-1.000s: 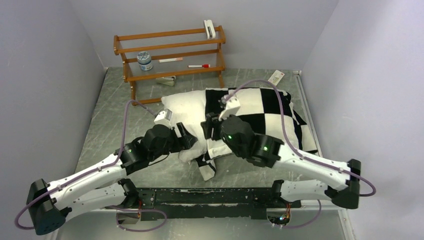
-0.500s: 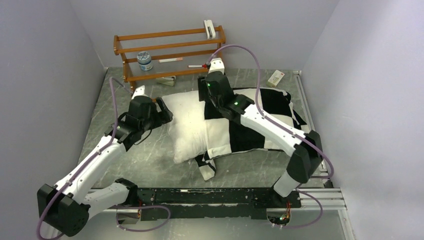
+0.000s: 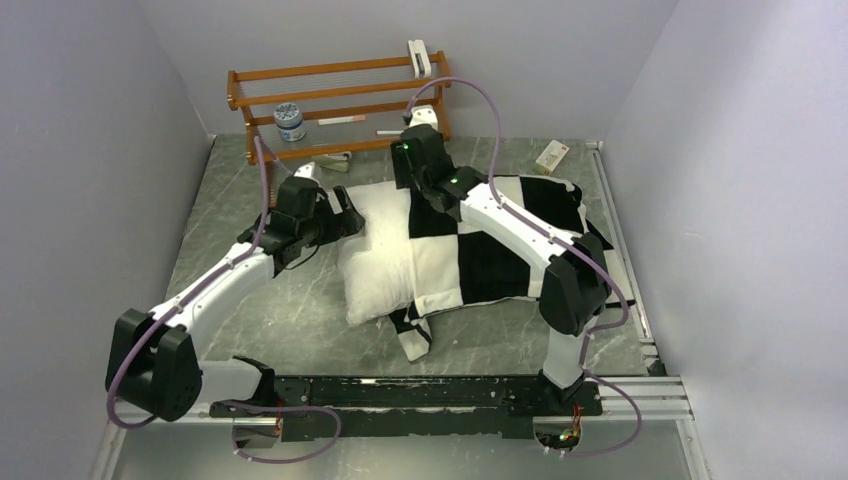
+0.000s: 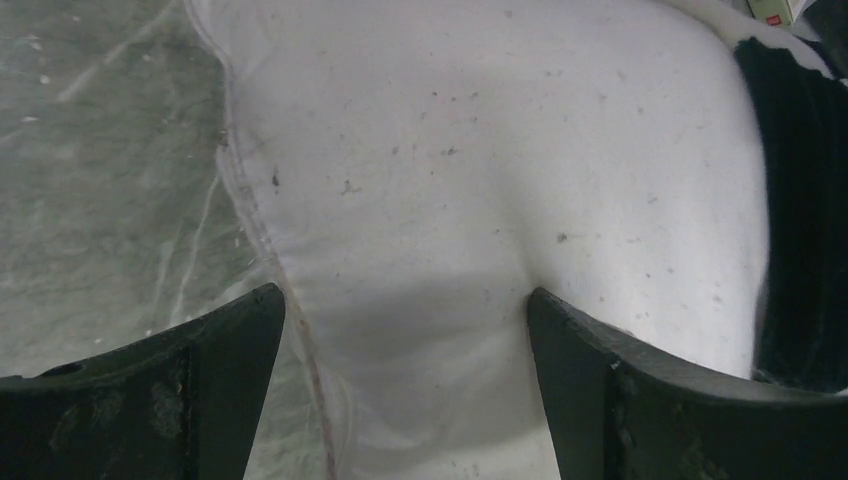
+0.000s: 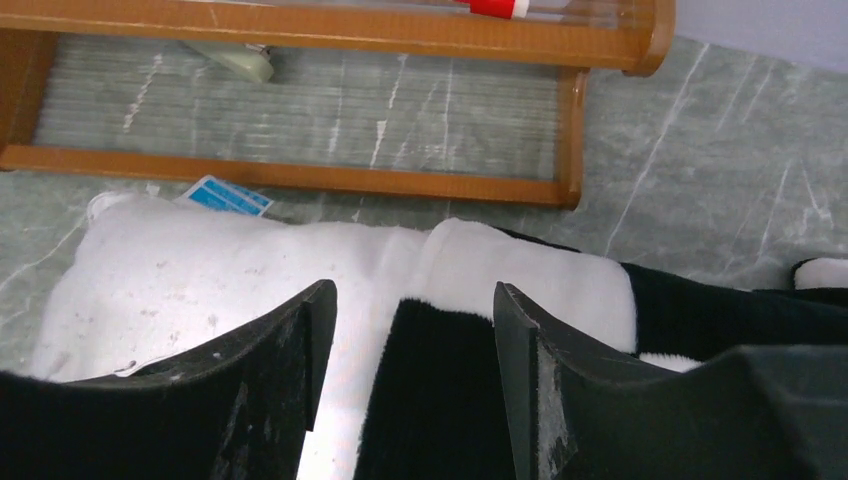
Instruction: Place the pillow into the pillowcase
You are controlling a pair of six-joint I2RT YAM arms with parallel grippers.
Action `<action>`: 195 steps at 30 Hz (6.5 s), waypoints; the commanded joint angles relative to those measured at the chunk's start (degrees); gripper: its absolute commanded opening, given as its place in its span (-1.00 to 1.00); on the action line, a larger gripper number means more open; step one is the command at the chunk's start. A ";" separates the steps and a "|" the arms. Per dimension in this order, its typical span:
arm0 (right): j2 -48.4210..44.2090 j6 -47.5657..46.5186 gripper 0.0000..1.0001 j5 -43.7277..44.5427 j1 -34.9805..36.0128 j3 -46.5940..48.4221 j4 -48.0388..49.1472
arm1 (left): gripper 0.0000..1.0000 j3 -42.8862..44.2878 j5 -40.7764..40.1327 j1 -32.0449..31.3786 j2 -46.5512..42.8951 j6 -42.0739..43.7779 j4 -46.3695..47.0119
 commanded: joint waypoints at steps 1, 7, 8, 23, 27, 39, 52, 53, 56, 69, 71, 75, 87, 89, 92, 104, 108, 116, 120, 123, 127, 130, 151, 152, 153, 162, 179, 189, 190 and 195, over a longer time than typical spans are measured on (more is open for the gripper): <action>3.67 -1.92 0.24 2.26 -0.31 3.60 -2.14 | 0.93 -3.84 6.11 0.26 4.46 -2.02 11.50; 9.93 -0.81 0.24 1.11 -0.77 8.34 -6.20 | 0.17 -4.17 11.31 0.24 8.73 -2.10 17.07; 11.08 -0.62 0.24 1.97 -0.77 8.93 -7.22 | -0.28 -4.89 11.26 0.24 7.96 -1.86 17.40; 14.66 -2.81 -1.00 -10.94 6.00 24.58 -14.57 | -0.91 -14.04 14.25 0.24 -5.57 -3.20 19.88; 8.27 2.90 -1.00 -20.65 8.17 18.20 -8.31 | -0.90 -11.28 14.98 0.24 -6.16 -3.73 19.56; 0.07 18.88 -1.00 -29.62 13.90 3.79 18.81 | -0.91 -9.92 20.15 0.08 -2.04 -12.26 29.47; -4.07 11.52 -1.00 -18.90 13.21 -0.87 15.10 | -0.90 -9.46 17.97 -0.46 -5.12 -10.88 25.21; -4.59 10.27 -1.00 -18.84 13.21 -0.78 13.89 | -0.90 -9.36 17.94 -0.46 -5.32 -10.78 24.93; -6.24 4.70 -0.62 -12.15 13.10 1.44 4.75 | -0.91 -9.08 17.52 -0.46 -5.81 -10.25 23.79; -21.78 -8.62 0.02 5.86 12.97 -14.87 -9.20 | -0.90 -10.05 17.15 -0.55 -6.70 -11.53 23.27; -21.95 -8.71 0.09 5.11 12.97 -16.18 -9.31 | -0.90 -10.16 16.78 -0.63 -6.90 -11.84 23.38; -20.44 -8.32 0.19 6.14 13.03 -17.06 -10.29 | -0.90 -10.16 16.41 -0.96 -7.06 -12.31 23.36; -14.44 -9.83 0.23 13.46 16.35 -17.05 -8.34 | -0.91 -9.26 15.30 -2.07 -7.06 -11.53 21.95; -13.80 -9.75 0.27 13.91 17.05 -17.26 -7.67 | -0.90 -9.40 14.98 -2.26 -7.17 -11.71 22.23; -11.06 -9.16 0.26 19.45 17.10 -16.60 -10.44 | -0.91 -9.37 14.69 -2.63 -6.91 -11.83 22.44; -8.41 -11.06 -0.23 38.48 17.60 -14.45 -12.54 | -0.90 -9.14 12.45 -3.49 -6.54 -10.99 21.20; -9.16 -11.39 -0.30 38.58 18.03 -14.75 -11.01 | -0.90 -9.60 12.19 -3.91 -6.32 -11.39 21.83; -5.83 -12.59 -0.12 32.74 17.00 -16.70 -5.74 | -0.91 -10.21 11.96 -4.96 -5.87 -13.59 24.34; -4.70 -12.11 -1.00 27.90 16.99 -10.67 -9.87 | -0.90 -9.58 11.87 -5.91 -5.13 -14.61 25.24; -7.65 -8.46 -1.00 18.34 19.92 -4.02 -14.88 | -0.91 -8.81 12.36 -6.70 -4.57 -15.82 26.38; -14.95 -2.61 -1.00 1.29 24.16 -2.46 -9.86 | -0.90 -7.55 12.10 -8.32 -4.11 -16.96 28.02; -20.68 2.40 -1.00 -9.72 24.27 -7.95 -1.53 | -0.91 -6.60 11.52 -9.42 -3.08 -16.72 27.96; -50.40 16.95 -1.00 -12.19 7.29 -31.40 23.33 | 0.35 21.00 22.30 -5.13 -9.94 -4.84 -8.39; -52.03 16.80 -1.00 -11.33 6.84 -31.17 23.48 | 0.38 23.37 22.53 -4.11 -10.14 -3.90 -11.77; -53.66 16.41 -1.00 -9.99 6.47 -30.79 23.59 | 0.40 25.59 22.62 -3.65 -10.48 -3.25 -14.55; -54.33 10.94 -1.00 -3.42 6.26 -20.54 21.56 | 0.60 45.51 21.88 -3.27 -13.43 -8.93 -23.20; -51.54 14.09 -1.00 4.22 6.26 -16.20 27.12 | 0.00 22.96 10.03 -3.27 -33.20 -14.77 -34.97; -49.87 16.59 -1.00 1.16 6.20 -15.83 26.54 | 0.47 -7.51 18.47 -3.30 -37.01 -25.38 1.48; -49.78 16.64 -1.00 0.95 6.24 -15.76 26.60 | 0.50 -7.45 18.41 -3.28 -35.26 -25.07 1.46; -49.06 16.59 -1.00 0.46 6.25 -14.54 25.49 | 0.53 -9.96 18.68 -3.27 -28.16 -26.42 9.46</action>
